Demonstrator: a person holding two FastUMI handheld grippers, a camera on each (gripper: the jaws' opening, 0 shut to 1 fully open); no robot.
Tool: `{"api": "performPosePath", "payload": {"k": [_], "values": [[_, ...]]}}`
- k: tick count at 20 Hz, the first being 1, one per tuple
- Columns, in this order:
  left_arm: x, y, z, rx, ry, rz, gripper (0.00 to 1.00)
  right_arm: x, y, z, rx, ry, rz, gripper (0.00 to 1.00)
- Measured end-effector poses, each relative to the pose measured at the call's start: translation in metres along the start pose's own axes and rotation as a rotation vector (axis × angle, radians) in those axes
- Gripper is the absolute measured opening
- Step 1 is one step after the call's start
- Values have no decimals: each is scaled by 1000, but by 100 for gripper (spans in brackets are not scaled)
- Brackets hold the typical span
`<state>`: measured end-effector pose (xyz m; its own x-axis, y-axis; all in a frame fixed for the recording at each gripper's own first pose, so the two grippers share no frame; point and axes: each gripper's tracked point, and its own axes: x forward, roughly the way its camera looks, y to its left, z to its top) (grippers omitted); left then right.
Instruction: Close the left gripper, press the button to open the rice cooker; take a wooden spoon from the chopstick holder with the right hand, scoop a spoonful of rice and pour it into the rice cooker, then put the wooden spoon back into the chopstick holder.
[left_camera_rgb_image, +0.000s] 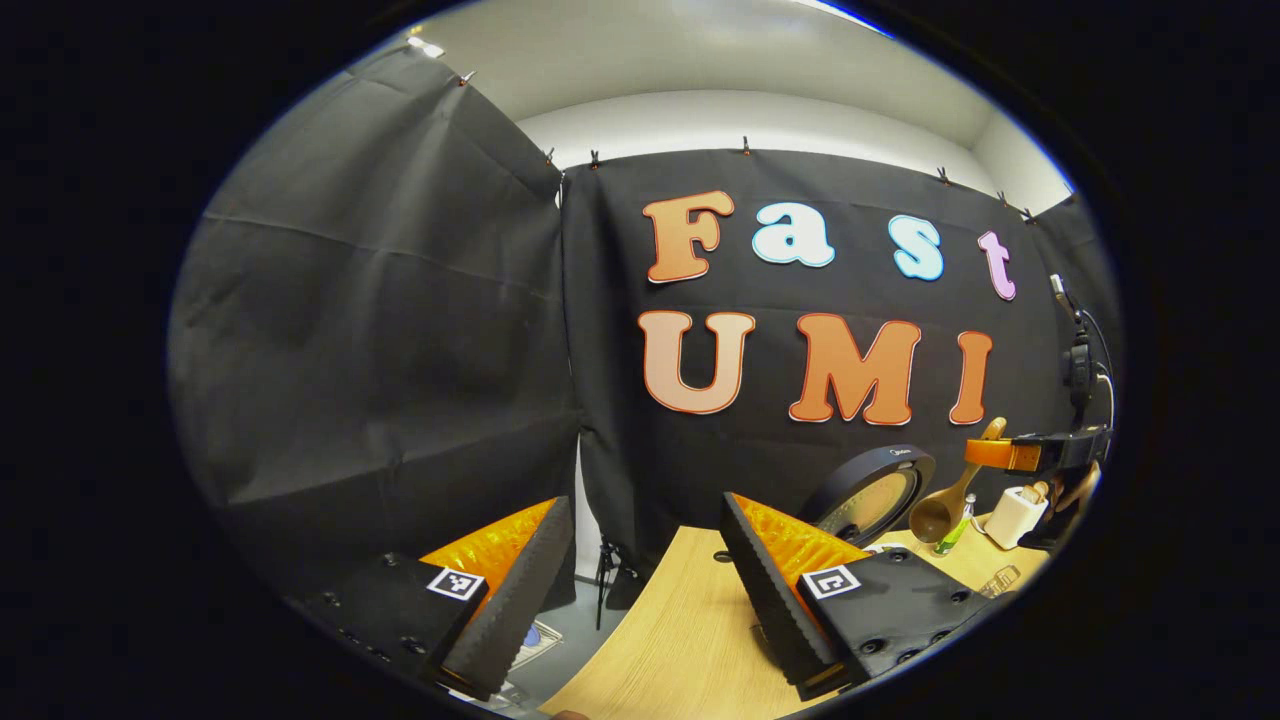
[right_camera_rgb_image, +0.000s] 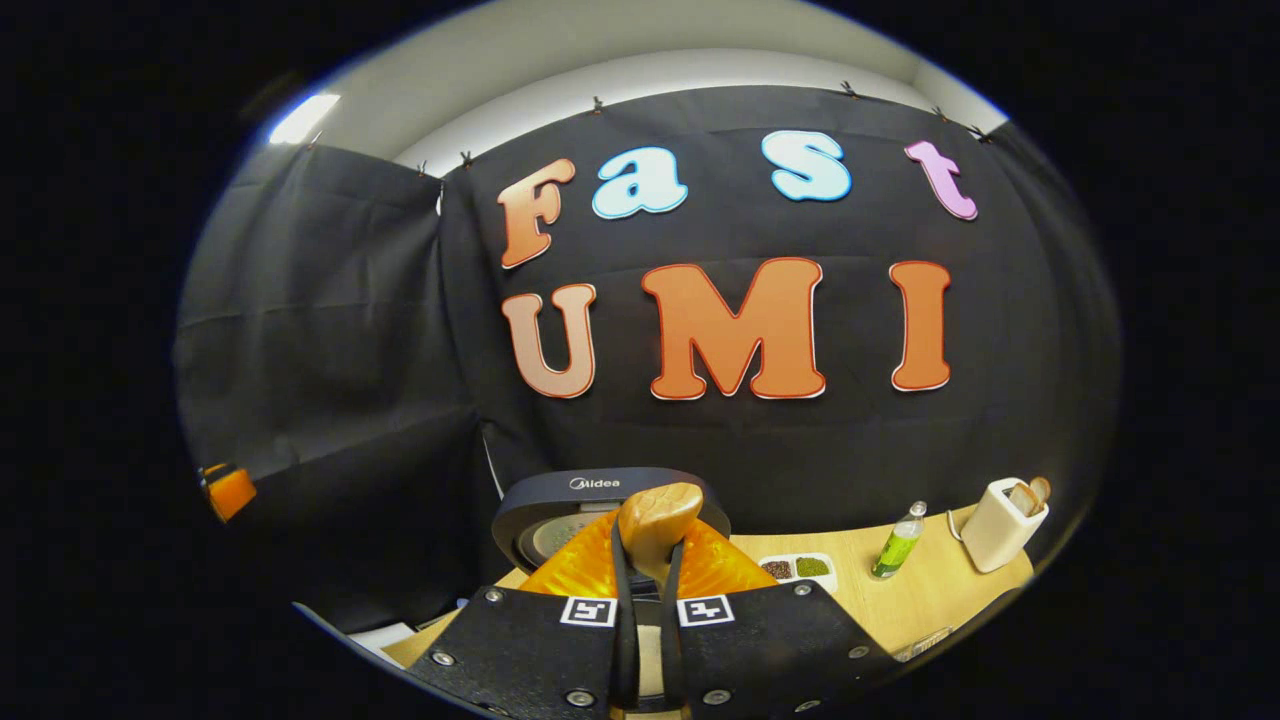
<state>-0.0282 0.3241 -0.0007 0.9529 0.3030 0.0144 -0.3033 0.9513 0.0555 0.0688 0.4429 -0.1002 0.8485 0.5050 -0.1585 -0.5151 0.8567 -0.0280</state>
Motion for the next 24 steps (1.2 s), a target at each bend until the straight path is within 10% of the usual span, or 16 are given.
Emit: {"api": "performPosePath", "payload": {"k": [12, 24], "values": [[3, -30, 7, 4, 1, -38, 100, -17, -25, -24, 265, 37, 34, 8], [-17, -97, 35, 10, -56, -10, 100, -118, -221, -23, 495, -15, -143, 8]]}}
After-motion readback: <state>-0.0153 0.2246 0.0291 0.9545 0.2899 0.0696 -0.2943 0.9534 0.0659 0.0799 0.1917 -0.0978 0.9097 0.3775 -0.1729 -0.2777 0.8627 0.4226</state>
